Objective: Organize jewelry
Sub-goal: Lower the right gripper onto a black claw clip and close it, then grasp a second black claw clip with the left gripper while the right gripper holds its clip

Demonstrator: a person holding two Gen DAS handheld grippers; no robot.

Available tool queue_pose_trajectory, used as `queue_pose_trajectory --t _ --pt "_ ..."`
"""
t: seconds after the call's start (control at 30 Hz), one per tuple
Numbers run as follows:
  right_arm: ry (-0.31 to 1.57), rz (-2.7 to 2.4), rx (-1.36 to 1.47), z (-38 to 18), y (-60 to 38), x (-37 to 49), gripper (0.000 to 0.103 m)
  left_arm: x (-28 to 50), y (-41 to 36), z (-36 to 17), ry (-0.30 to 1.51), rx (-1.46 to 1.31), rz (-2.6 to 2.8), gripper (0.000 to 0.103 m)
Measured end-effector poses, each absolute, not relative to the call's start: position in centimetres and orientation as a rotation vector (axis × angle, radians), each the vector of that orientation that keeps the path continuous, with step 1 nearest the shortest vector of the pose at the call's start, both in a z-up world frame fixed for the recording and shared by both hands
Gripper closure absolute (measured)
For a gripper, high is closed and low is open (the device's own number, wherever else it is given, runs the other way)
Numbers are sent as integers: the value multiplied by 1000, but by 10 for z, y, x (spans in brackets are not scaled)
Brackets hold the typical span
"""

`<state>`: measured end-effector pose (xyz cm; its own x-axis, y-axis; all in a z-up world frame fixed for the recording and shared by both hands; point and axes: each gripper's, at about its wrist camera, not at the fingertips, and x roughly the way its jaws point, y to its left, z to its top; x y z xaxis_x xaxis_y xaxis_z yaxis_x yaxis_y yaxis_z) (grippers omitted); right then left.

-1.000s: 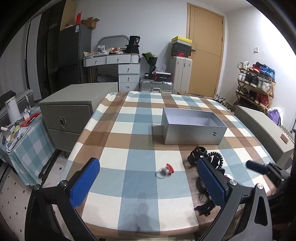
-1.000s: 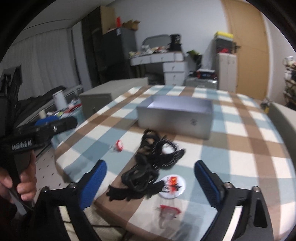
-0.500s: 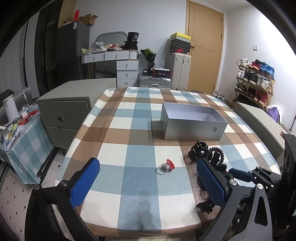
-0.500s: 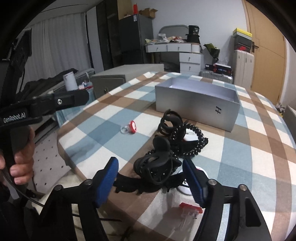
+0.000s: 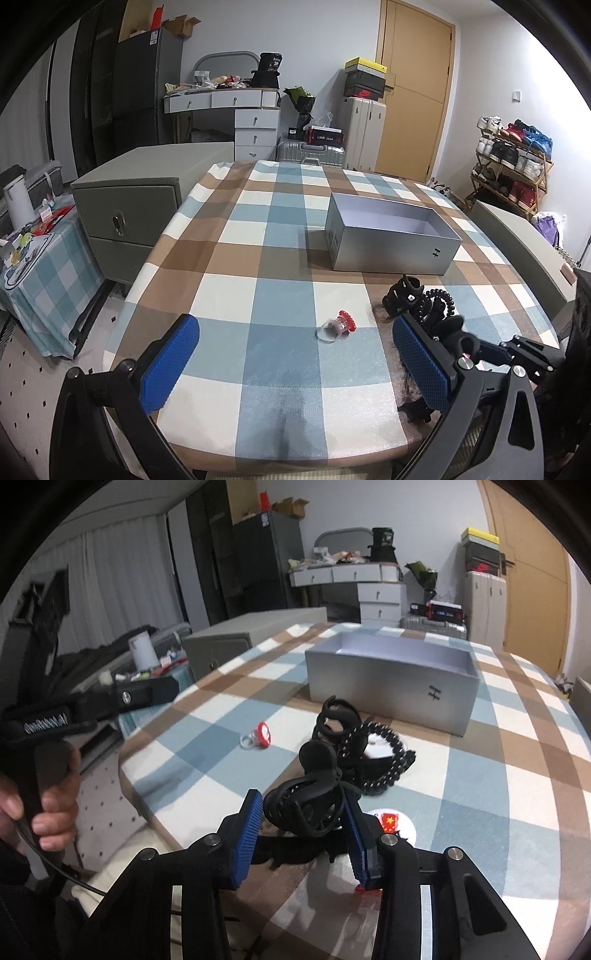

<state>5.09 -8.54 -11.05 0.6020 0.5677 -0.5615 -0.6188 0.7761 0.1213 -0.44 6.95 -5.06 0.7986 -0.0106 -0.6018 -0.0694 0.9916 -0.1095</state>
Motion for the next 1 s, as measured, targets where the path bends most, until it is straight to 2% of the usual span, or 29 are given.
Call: queue_pose_trajectory --t 0.5,1.0 --pt "496 688 24 -89 -111 46 61 35 48 -50 692 -75 -108 1" --pt "457 625 103 -87 -146 43 61 85 16 -79 812 -60 -253 1"
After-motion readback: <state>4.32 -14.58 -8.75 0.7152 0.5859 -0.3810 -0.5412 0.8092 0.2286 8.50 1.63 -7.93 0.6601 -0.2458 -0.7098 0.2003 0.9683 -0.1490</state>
